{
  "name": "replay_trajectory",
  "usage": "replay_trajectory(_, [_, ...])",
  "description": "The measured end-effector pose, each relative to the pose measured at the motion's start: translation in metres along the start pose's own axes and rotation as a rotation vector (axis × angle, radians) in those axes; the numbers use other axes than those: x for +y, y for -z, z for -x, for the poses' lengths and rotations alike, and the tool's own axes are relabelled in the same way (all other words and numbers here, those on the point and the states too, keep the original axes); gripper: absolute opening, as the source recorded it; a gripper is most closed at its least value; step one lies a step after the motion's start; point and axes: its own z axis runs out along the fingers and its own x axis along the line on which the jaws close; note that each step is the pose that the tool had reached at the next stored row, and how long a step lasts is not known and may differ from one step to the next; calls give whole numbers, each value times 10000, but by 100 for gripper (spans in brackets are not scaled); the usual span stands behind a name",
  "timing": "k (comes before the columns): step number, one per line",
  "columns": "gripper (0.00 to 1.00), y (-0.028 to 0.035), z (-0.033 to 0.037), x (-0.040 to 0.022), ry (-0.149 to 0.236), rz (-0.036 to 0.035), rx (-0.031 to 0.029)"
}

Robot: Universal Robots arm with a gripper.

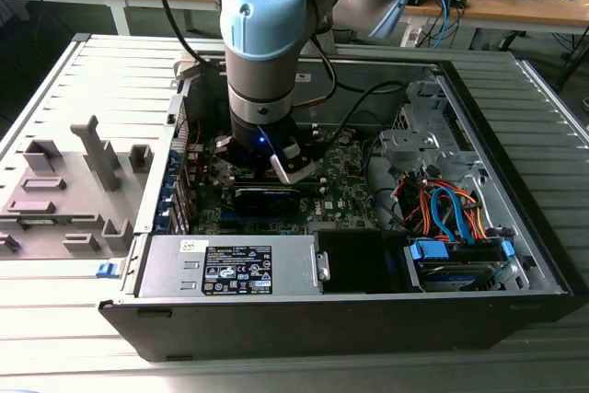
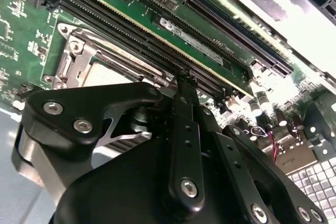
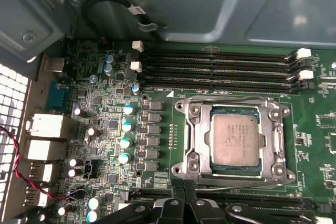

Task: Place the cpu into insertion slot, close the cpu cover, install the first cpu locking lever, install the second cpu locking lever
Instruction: 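Install the second cpu locking lever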

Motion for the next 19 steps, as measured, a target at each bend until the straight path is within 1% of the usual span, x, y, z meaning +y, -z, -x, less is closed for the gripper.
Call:
replay_trajectory(1, [11, -12, -1, 0, 136, 10, 28])
replay_trajectory(3, [11, -20, -1, 8, 275, 19, 58])
replay_trajectory(6, [11, -29, 1, 36, 472, 41, 97])
replay_trajectory(9, [11, -39, 0, 37, 631, 66, 128])
replay_trajectory(12, [11, -54, 1, 39, 745, 77, 153])
replay_trajectory(16, [11, -74, 4, 57, 913, 120, 178])
replay_trajectory(19, [11, -103, 4, 51, 1033, 128, 210])
